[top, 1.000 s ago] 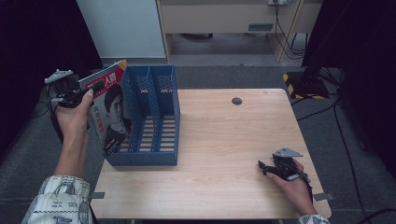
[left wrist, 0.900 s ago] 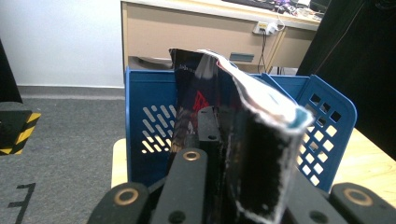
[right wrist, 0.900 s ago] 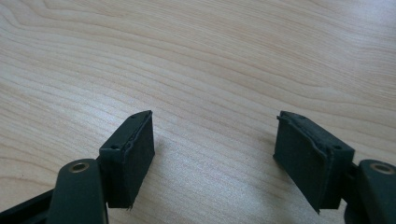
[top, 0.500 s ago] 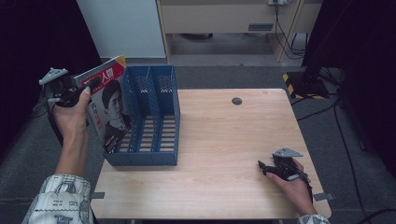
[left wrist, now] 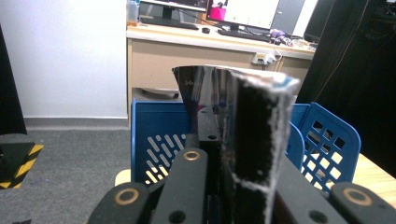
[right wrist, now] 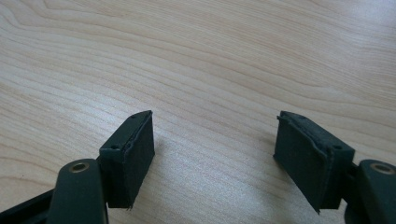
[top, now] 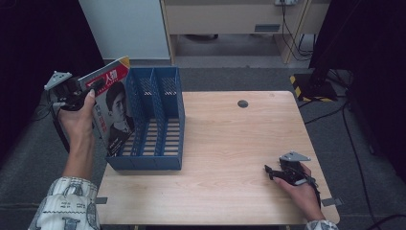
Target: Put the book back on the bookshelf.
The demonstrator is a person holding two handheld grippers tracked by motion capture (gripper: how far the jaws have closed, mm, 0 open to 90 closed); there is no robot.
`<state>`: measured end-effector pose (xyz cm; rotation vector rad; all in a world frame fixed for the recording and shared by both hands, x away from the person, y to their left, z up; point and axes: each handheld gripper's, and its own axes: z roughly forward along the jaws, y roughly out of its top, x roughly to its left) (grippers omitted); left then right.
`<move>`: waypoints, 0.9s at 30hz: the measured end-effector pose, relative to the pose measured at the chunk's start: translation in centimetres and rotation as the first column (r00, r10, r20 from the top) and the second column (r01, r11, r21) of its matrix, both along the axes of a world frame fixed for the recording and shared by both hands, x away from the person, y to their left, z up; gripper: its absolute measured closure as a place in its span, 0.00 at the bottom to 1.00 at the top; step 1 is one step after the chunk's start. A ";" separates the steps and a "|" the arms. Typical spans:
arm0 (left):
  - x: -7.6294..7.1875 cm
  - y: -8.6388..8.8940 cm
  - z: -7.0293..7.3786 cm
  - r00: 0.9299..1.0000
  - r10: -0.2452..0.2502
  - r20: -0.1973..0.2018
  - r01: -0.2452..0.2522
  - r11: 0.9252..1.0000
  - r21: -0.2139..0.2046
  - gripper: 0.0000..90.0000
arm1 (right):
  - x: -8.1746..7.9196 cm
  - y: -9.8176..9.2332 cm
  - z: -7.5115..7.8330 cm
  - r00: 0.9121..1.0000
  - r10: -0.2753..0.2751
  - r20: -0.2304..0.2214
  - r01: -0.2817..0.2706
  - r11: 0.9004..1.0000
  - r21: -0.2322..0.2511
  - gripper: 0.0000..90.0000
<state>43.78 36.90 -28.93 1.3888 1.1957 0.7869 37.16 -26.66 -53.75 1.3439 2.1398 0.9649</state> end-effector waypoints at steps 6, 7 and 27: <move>0.0 0.1 -0.4 1.000 0.001 0.028 -0.001 1.000 -0.008 0.96 | 0.0 0.0 0.0 1.000 0.000 0.000 0.000 1.000 0.000 0.32; 0.0 0.1 -0.5 0.999 0.002 0.033 -0.002 1.000 -0.010 0.96 | 0.0 0.0 0.0 1.000 0.000 0.000 0.000 1.000 0.000 0.32; -1.0 -0.2 -2.7 0.997 -0.005 0.082 0.006 1.000 -0.012 0.96 | 0.0 0.0 0.0 1.000 0.000 0.000 0.000 1.000 -0.001 0.32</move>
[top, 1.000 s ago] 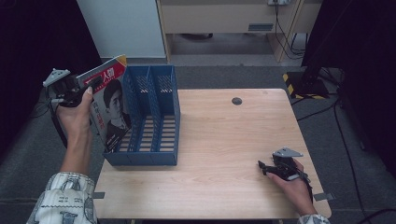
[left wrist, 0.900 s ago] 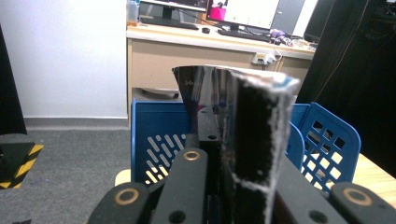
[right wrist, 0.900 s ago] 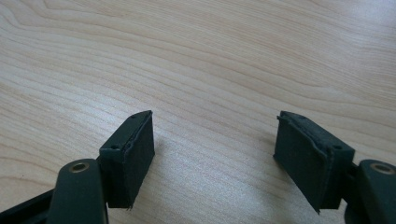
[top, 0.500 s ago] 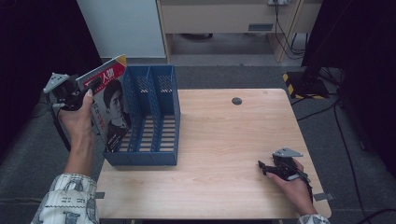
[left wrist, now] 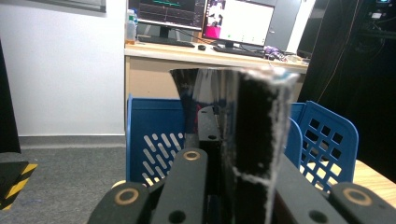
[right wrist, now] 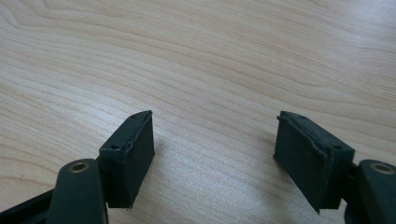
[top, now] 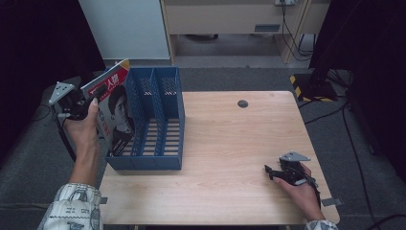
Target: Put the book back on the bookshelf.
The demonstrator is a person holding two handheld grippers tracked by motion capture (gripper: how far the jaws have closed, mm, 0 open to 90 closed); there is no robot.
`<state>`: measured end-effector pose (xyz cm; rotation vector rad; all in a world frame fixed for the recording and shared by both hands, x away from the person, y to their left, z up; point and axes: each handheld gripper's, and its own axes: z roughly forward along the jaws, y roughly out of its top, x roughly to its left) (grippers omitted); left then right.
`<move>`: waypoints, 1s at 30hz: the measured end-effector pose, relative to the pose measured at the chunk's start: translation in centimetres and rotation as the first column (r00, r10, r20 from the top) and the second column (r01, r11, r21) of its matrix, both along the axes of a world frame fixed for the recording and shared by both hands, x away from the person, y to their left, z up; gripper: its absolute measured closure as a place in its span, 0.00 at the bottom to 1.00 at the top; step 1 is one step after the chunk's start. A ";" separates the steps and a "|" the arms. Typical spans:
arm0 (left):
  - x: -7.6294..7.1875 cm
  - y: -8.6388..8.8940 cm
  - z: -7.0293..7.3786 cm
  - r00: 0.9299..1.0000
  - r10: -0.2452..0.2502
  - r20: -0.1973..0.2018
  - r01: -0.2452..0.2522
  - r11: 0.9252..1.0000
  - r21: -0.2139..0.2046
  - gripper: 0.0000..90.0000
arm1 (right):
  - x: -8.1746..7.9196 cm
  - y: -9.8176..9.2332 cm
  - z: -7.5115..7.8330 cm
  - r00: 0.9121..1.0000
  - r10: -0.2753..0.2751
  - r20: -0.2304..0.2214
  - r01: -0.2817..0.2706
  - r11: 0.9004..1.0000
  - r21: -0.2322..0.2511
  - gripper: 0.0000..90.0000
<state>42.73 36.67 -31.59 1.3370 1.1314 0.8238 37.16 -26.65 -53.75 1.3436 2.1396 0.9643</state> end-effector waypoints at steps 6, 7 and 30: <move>0.1 0.1 -0.6 1.000 0.006 -0.016 -0.006 1.000 0.001 0.96 | 0.0 0.0 0.0 1.000 0.000 0.000 0.000 1.000 0.000 0.32; 0.1 0.1 -0.6 1.000 0.006 -0.016 -0.006 1.000 0.001 0.96 | 0.0 0.0 0.0 1.000 0.000 0.000 0.000 1.000 0.000 0.32; 0.0 0.2 -2.2 0.995 0.025 -0.099 -0.023 1.000 0.018 0.96 | 0.0 0.0 0.0 1.000 0.000 0.000 0.000 1.000 0.000 0.32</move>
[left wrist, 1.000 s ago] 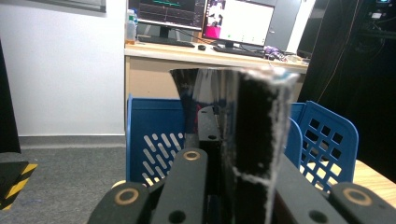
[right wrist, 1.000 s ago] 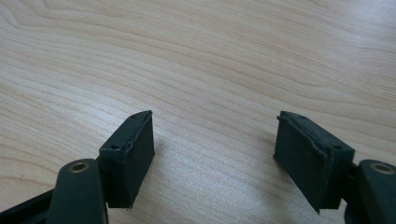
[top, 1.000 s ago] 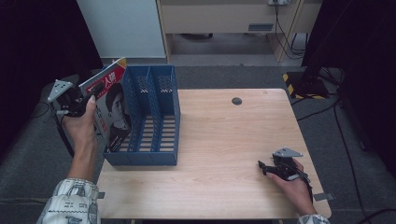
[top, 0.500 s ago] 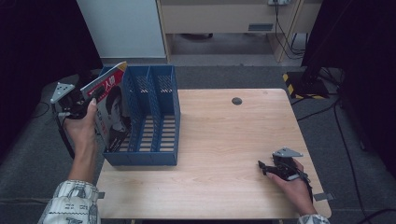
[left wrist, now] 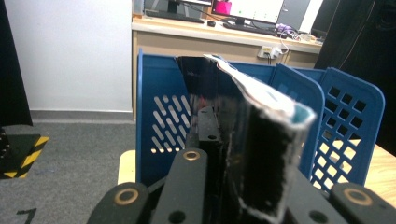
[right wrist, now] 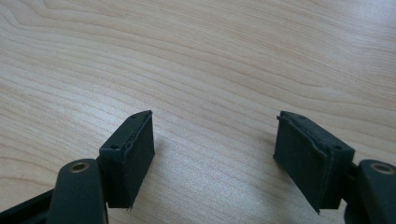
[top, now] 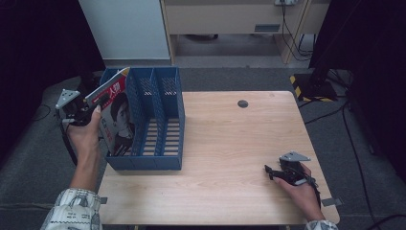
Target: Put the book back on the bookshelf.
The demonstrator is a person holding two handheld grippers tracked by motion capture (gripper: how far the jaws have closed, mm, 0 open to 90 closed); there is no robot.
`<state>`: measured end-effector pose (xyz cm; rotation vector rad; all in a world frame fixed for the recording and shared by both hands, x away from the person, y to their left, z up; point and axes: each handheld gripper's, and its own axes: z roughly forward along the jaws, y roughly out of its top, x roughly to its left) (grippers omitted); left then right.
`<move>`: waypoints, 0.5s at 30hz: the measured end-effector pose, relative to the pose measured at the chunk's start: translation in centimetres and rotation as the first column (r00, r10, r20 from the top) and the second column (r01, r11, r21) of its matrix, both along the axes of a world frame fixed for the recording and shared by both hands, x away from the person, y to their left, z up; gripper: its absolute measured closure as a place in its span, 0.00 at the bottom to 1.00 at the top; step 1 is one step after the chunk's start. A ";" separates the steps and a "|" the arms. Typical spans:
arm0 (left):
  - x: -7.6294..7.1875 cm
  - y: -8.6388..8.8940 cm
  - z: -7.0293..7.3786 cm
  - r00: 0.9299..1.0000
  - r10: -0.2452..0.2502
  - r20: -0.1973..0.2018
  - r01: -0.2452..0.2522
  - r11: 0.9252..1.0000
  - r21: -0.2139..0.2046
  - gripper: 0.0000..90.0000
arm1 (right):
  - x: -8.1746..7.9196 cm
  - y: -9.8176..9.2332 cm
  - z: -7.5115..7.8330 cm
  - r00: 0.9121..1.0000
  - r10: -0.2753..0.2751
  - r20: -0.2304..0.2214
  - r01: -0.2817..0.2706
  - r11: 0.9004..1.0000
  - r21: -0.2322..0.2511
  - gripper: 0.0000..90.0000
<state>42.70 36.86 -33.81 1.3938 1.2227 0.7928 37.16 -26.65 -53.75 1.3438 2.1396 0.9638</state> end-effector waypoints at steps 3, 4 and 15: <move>0.0 0.1 0.0 1.000 0.001 -0.008 -0.001 1.000 0.004 0.96 | 0.0 0.0 0.0 1.000 0.000 0.000 0.000 1.000 0.000 0.32; 0.0 0.1 0.0 1.000 0.000 -0.011 0.000 1.000 0.006 0.96 | 0.0 0.0 0.0 1.000 0.000 0.000 0.000 1.000 0.000 0.32; 0.1 -0.2 0.3 0.989 0.024 -0.143 -0.017 0.999 0.046 0.95 | 0.0 0.0 0.0 1.000 0.000 0.000 0.000 1.000 0.000 0.32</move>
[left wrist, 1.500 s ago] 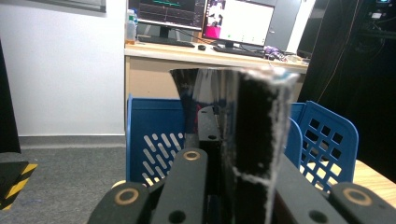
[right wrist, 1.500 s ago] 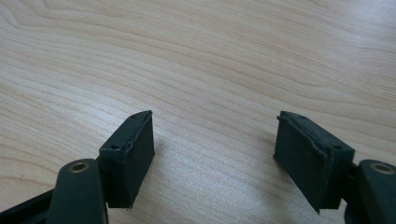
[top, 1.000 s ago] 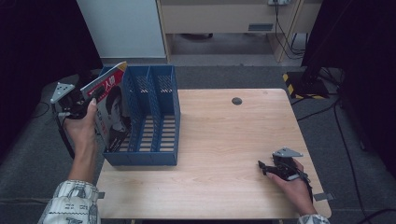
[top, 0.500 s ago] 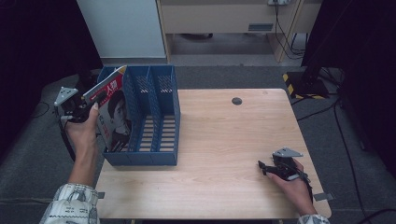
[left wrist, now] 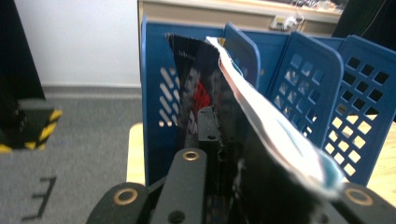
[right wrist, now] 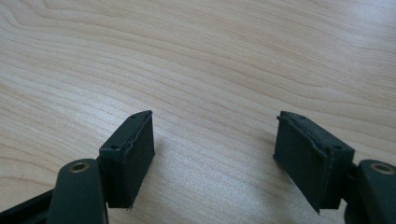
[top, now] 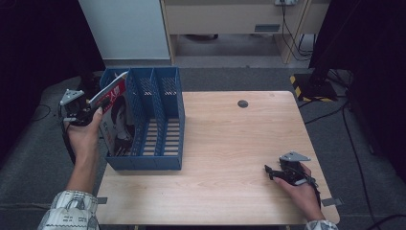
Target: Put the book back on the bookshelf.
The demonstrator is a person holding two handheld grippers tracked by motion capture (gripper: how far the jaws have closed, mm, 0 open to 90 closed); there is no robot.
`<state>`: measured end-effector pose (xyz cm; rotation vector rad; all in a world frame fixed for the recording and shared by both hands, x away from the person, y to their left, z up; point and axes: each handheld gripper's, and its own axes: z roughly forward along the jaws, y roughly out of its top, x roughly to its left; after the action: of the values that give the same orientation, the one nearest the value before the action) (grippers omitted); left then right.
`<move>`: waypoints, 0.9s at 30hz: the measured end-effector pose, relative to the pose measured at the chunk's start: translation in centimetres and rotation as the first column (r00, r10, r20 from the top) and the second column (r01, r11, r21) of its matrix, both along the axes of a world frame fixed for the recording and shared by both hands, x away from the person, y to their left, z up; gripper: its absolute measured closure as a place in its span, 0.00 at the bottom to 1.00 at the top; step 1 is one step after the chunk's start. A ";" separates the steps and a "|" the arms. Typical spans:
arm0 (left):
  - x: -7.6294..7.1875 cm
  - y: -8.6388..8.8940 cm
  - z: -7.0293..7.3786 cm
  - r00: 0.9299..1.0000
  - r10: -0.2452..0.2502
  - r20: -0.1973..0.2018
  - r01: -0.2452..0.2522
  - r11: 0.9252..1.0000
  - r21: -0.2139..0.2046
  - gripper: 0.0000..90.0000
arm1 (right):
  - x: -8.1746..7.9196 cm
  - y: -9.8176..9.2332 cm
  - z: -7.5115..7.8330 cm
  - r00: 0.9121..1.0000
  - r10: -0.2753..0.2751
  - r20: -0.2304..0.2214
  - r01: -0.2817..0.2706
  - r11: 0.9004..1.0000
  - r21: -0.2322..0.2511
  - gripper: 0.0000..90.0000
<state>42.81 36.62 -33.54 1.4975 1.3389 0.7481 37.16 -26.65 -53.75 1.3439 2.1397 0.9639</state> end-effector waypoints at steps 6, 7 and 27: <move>-0.1 0.2 0.1 0.999 0.009 -0.047 -0.009 1.000 0.008 0.95 | 0.0 0.0 0.0 1.000 0.000 0.000 0.000 1.000 0.000 0.32; -0.2 0.3 0.0 0.998 0.006 -0.057 -0.006 1.000 0.010 0.95 | 0.0 0.0 0.0 1.000 0.000 0.000 0.000 1.000 0.000 0.32; -1.0 1.1 0.1 0.992 0.008 -0.125 -0.004 1.000 0.027 0.94 | 0.0 0.0 0.0 1.000 0.000 -0.003 0.000 1.000 0.000 0.32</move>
<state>41.85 37.77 -33.40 1.5839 1.4322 0.6877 37.14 -26.64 -53.73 1.3455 2.1418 0.9624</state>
